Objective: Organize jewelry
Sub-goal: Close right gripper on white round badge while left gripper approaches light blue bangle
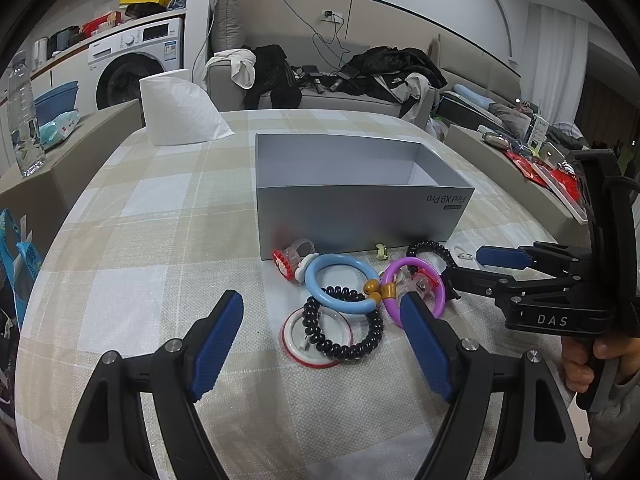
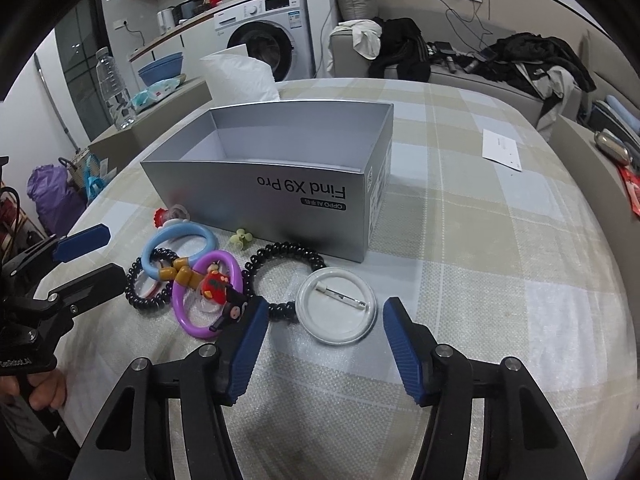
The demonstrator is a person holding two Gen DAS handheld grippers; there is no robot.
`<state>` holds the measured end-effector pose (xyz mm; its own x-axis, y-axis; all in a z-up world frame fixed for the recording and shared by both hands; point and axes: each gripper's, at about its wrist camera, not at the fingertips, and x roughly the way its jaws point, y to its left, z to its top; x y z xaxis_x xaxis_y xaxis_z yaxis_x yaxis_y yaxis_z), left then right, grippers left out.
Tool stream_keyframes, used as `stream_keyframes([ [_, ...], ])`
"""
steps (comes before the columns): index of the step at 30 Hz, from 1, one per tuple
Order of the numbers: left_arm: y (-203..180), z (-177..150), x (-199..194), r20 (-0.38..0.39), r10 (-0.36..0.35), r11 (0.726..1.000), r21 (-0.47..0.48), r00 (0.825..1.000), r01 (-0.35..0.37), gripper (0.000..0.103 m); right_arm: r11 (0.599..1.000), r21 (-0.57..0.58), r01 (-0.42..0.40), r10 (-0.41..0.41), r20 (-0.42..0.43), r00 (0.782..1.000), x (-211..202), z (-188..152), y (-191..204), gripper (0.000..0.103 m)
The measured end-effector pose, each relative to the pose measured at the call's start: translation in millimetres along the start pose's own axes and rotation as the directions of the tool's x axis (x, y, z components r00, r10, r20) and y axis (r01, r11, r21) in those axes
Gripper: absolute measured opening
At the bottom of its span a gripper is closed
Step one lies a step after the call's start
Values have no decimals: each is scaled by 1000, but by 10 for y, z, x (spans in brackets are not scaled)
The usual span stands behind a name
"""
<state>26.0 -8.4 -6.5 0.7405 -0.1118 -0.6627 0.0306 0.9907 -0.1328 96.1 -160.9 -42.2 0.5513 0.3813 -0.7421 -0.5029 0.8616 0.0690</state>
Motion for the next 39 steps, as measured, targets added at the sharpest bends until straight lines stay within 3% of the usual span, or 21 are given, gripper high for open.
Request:
stream_keyframes([
  [4,-10,-12,-5,0,8,1000,7,1000,-8,77,1000,-4,-8,8,-11,1000,7,15,4,52],
  [6,-11,-21,-11,0,11,1000,10,1000,-11,77,1000,-9,-21,21,-15,1000,15,22,12,45],
  [7,-10,-27,-16,1,12,1000,9,1000,-12,77,999,-11,-36,36,-16,999,12,16,18,36],
  [14,37,-62,-46,2,22,1000,-10,1000,-22,77,999,-6,-48,48,16,999,-28,-86,24,30],
  [15,43,-58,-42,0,27,999,-18,1000,-27,77,997,12,-72,72,25,997,-46,-89,-17,23],
  [16,48,-50,-30,-5,29,999,-25,1000,-29,77,996,33,-87,86,26,996,-54,-92,-51,0],
  [19,38,-17,26,-28,42,999,-25,999,-42,77,995,70,-74,73,19,997,-37,-103,-111,5],
  [25,18,6,71,-52,42,999,-31,998,-44,77,987,97,-131,130,18,991,-39,-85,-170,4],
  [30,-48,48,190,-99,43,999,-28,994,-46,77,992,63,-110,109,24,994,-50,-102,-130,7],
  [33,-51,75,250,-124,49,998,-30,991,-53,77,994,27,-105,105,27,994,-66,-120,-82,16],
  [35,-28,82,270,-133,47,998,-42,990,-53,77,993,7,-115,115,27,993,-73,-122,-54,29],
  [39,17,76,266,-141,32,997,-70,990,-42,77,995,-25,-95,95,28,995,-72,-126,7,34],
])
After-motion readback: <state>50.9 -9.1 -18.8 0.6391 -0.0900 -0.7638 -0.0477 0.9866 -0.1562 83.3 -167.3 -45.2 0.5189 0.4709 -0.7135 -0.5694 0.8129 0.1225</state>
